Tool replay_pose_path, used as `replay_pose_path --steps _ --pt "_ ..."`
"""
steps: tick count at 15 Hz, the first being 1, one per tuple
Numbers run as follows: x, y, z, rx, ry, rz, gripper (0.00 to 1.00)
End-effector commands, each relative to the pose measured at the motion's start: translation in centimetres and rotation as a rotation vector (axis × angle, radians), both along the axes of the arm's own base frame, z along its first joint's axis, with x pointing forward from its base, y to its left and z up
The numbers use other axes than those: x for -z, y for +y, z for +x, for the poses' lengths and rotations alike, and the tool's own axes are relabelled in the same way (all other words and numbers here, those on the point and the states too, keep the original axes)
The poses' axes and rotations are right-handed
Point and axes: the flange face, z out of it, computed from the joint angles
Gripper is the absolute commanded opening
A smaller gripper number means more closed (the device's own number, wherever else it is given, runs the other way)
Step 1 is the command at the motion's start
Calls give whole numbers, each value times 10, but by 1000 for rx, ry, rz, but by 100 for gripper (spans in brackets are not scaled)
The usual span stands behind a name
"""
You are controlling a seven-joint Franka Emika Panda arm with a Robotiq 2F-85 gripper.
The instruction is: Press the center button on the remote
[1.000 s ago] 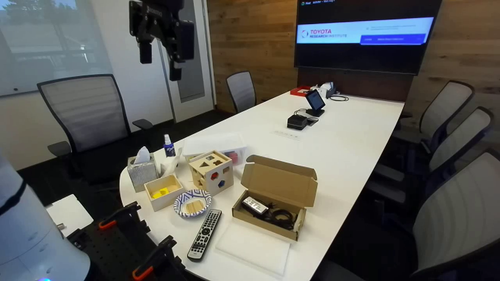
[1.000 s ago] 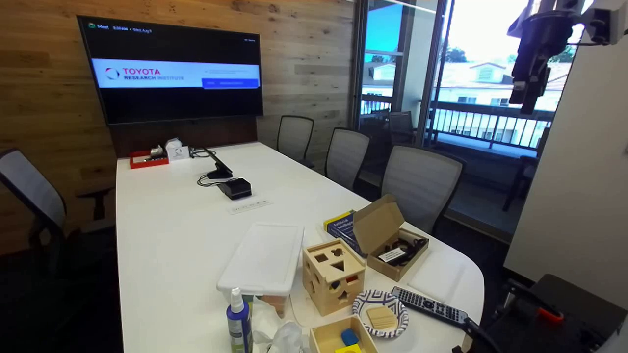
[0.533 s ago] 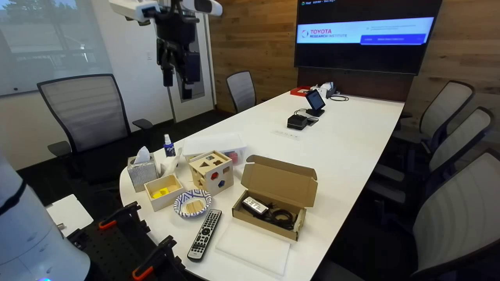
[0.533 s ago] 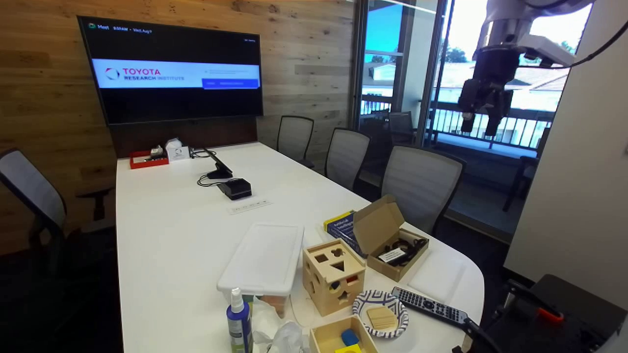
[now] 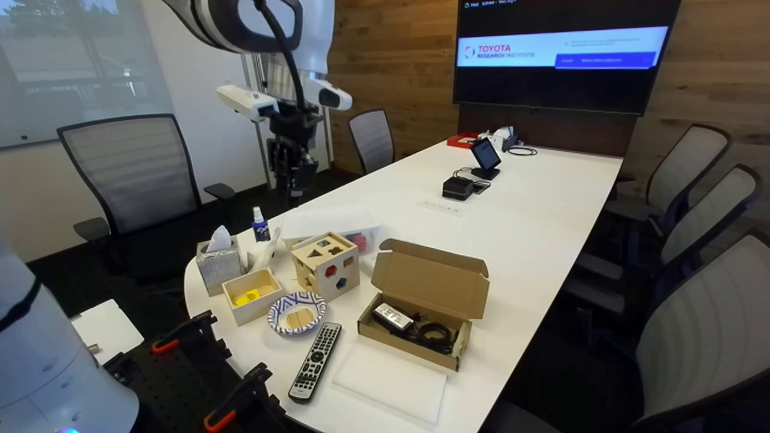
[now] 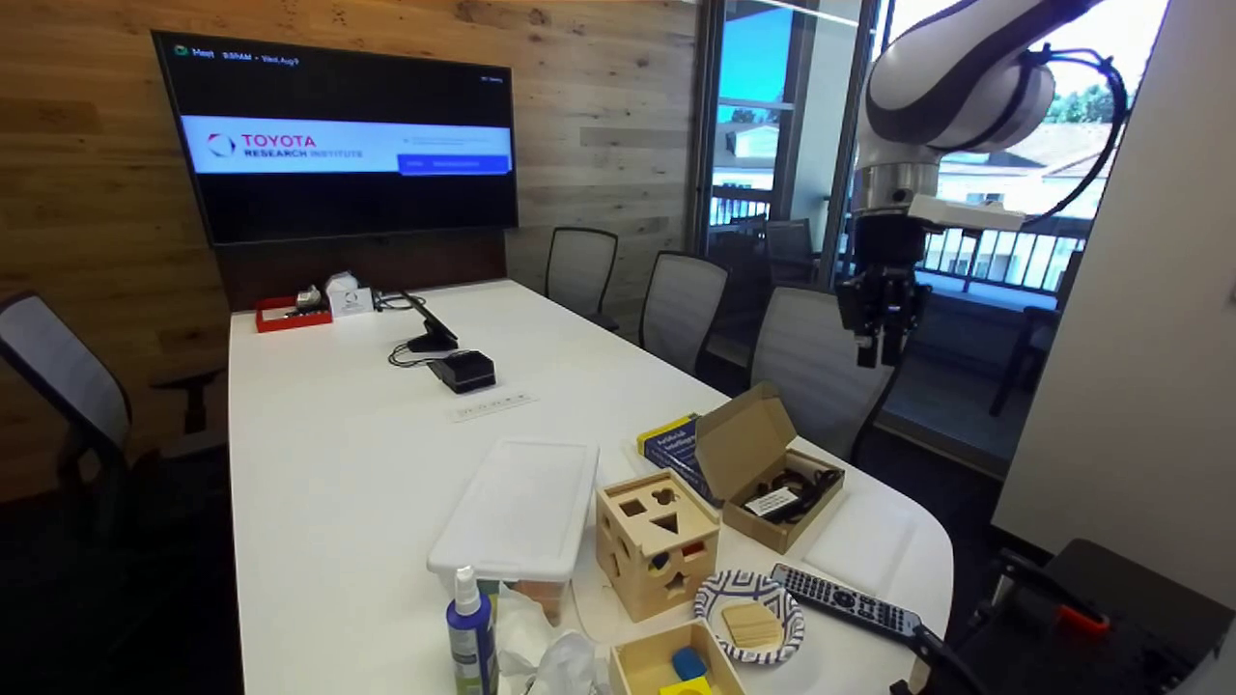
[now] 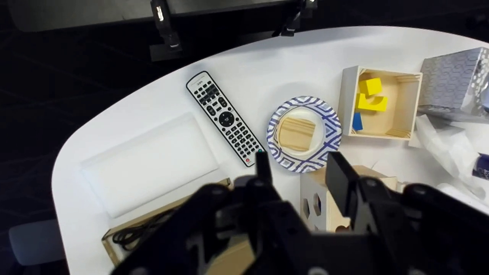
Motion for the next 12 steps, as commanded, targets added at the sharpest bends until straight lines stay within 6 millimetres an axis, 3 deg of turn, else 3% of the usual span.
replay_pose_path --steps 1,3,7,12 --pt "48 2 6 2 -21 25 12" --pt "77 2 6 17 -46 31 1" --pt "132 6 -3 55 -58 84 0" --pt "181 1 -18 123 -34 82 0"
